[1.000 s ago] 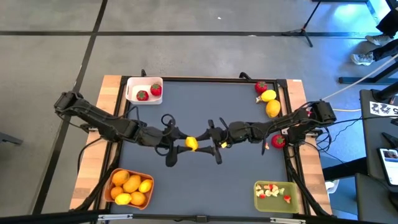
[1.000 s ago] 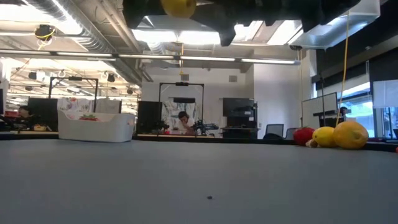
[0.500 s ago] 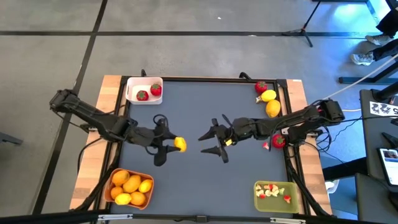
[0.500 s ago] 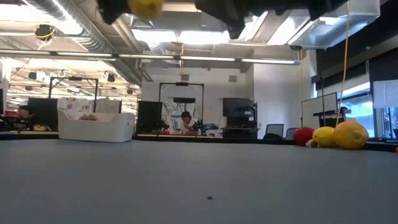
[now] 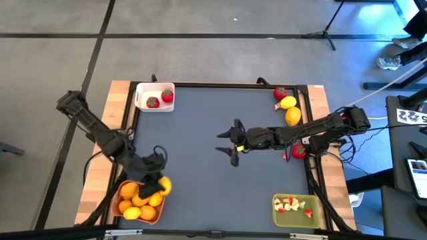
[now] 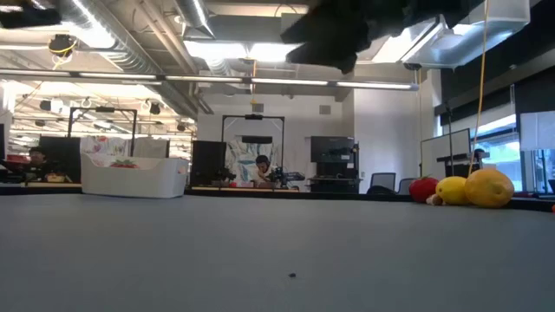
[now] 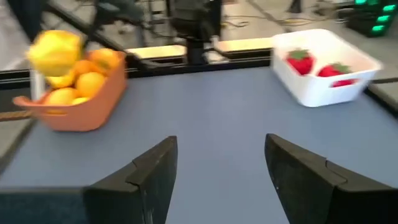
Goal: Sort produce into baskets
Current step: Put the yellow lemon into the orange bin
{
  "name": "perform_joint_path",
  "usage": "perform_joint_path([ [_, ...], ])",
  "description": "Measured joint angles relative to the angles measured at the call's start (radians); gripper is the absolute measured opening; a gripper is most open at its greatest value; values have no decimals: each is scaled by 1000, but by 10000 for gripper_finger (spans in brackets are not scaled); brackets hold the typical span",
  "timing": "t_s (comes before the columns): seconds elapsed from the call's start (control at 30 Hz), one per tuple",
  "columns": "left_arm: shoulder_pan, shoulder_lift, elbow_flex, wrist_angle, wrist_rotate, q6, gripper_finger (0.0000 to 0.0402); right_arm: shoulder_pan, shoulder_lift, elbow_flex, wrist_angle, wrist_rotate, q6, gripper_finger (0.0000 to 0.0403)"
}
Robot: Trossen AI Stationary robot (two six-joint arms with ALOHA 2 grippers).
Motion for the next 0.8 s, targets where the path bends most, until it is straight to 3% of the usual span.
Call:
perform_joint_path([
  [0.13,-82,0,-11,-12,69,-182,198,0,20,0,-14,55,-9,238],
  [0.37,-176,43,-46,-30,74,-384,198,-1,29,0,-12,72,-35,238],
  [0.8,-170,169,-64,15,58,-328,198,-1,29,-1,-12,81,-53,238],
])
